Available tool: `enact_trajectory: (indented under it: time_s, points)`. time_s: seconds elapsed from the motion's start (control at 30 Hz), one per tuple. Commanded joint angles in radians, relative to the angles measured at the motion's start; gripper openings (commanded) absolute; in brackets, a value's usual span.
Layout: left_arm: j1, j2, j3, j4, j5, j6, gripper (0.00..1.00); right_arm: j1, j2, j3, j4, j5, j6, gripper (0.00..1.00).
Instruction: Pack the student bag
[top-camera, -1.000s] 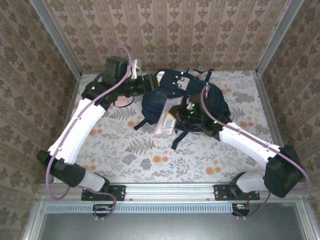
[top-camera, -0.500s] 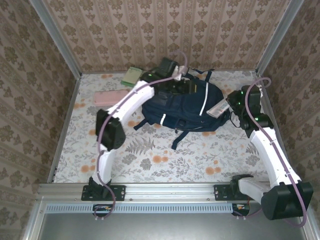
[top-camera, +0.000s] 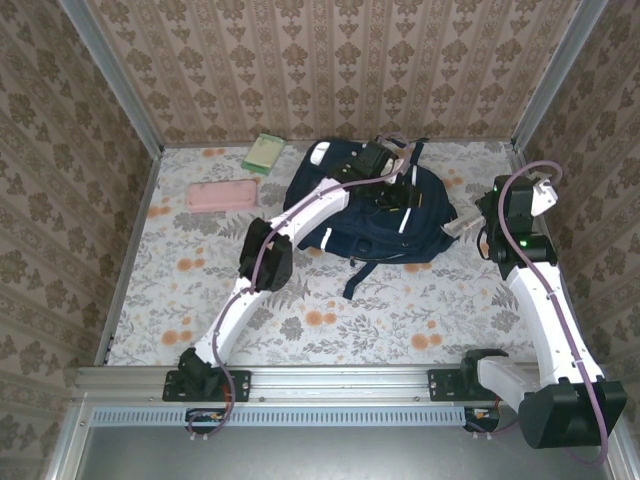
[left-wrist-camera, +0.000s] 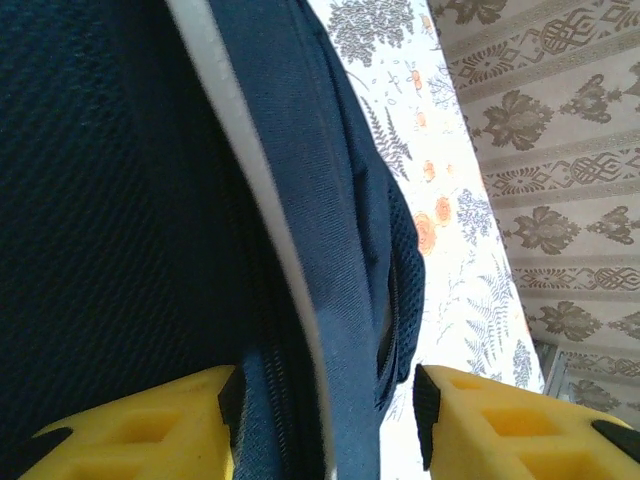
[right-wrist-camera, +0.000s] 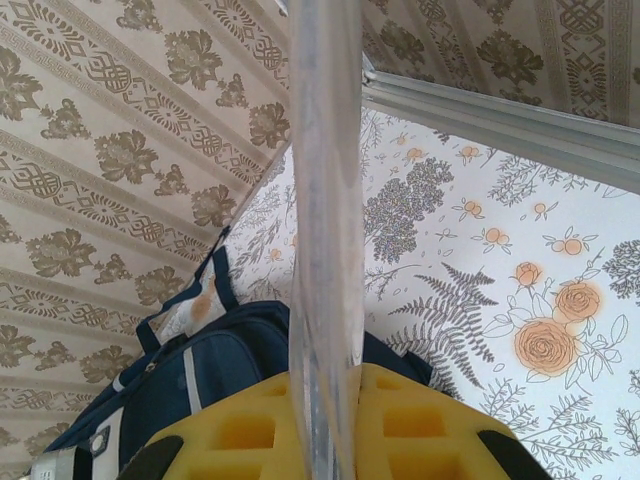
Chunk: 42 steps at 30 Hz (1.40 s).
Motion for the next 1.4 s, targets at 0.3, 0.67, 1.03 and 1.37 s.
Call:
enact_trajectory:
  time_s: [0.3,0.67,1.03,1.37]
  points:
    - [-0.035,0.062,0.052,0.073,-0.002,-0.041,0.35,-0.007,-0.024,-0.042,0.052,-0.029,0.013,0.00]
    - [0.017,-0.025,0.059,0.052,0.018,-0.071,0.00,-0.010,-0.093,-0.045,0.034,0.006,-0.005,0.00]
    - [0.147,-0.421,-0.069,-0.104,0.144,0.019,0.00,-0.001,-0.102,-0.090,0.060,0.128,-0.018,0.00]
    - [0.221,-0.501,-0.106,-0.034,0.321,-0.018,0.00,-0.011,0.163,-0.269,0.850,-0.545,-0.003,0.00]
